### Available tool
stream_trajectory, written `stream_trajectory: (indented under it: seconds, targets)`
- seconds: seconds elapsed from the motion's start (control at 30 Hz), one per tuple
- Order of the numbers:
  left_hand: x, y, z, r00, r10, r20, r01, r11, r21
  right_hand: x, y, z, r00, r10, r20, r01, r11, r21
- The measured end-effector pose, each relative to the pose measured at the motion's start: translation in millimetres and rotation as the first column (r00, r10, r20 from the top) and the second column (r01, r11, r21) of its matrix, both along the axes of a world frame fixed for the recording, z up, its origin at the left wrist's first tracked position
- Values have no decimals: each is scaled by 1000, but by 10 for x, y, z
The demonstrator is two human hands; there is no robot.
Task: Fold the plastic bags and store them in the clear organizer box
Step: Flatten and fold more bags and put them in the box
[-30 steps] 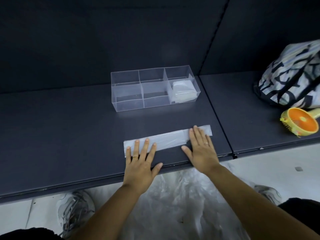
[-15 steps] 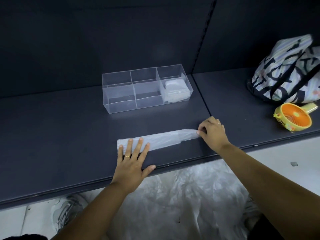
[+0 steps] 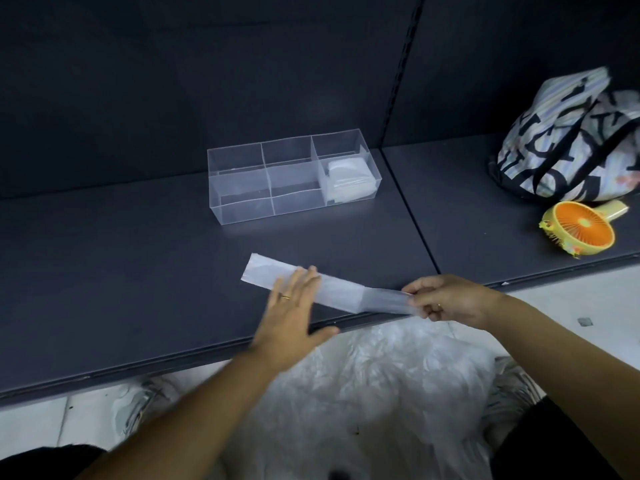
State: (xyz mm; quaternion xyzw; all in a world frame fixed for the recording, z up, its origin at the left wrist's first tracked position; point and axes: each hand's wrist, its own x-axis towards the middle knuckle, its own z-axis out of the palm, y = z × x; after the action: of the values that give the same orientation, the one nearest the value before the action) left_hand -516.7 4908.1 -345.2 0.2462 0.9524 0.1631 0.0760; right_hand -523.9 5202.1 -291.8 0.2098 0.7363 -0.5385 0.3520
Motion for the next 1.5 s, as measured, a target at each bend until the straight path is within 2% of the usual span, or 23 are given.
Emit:
stream_trajectory:
  seconds: [0.1,0.17,0.27,0.33,0.4,0.47,0.57,0.67,0.8,0.9,1.03,1.1,1.17,1.3,1.37,1.43,1.5]
  targets:
    - [294,669,82,991,67,115,-97,956,278,7,-123,170,995,83,45,-81,995,-64]
    - [421,998,173,974,168,154,-220,871,440,-19,-217,298,990,135,42,-129,985,-118]
    - [440,1173,345,878,379,293,-476,623,620,-67,-321,480,987,158,-2,-156,972,-173]
    - [390,1120,483,814,398,423,-574,440,690,-124,-347,539,984,100,-151,-114,989,-93]
    - [288,991,618,765,319,560,-642,302,705,-193,-386,545,938,34,-345,-40,999,-10]
    - [172,825,698,714,218,666,-700,221,679,-244,-487,485,909,55,-413,-76,997,-34]
    - [-18,589,707,604,110,790,-794,177,582,-265,-789,263,930,107,-351,-138,988,-66]
    - [-195,376,656,470,-7,883,-879,85,469,-268,-1011,43,955,23,-295,-41,998,-55]
    - [-387,115,461,394,-43,918,-919,-22,394,-238,-1021,-137,942,96,-321,-118,992,-50]
    - [-489,-35,259,348,32,937,-937,-10,348,-228,-1046,-244,928,98,-360,-86,995,48]
    - [-647,-166,90,256,220,941,-963,-28,268,-209,-1103,-346,911,148,-386,-72,976,204]
    - [-724,-221,62,265,316,911,-955,-43,293,-207,-1105,-374,906,158,-393,-70,971,229]
    - [-774,-270,38,308,407,860,-938,-19,345,-206,-1089,-378,901,158,-403,-66,970,233]
    - [-772,-294,8,420,521,744,-899,126,419,-170,-1047,-367,897,163,-410,-72,971,228]
    - [-716,-253,45,490,594,637,-864,233,447,-169,-1039,-362,900,171,-400,-82,969,231]
    - [-572,-189,99,604,698,384,-770,386,509,-178,-1040,-345,907,180,-381,-92,967,237]
    - [-352,-78,113,748,660,69,-575,593,563,-182,-1046,-328,913,179,-366,-96,968,233]
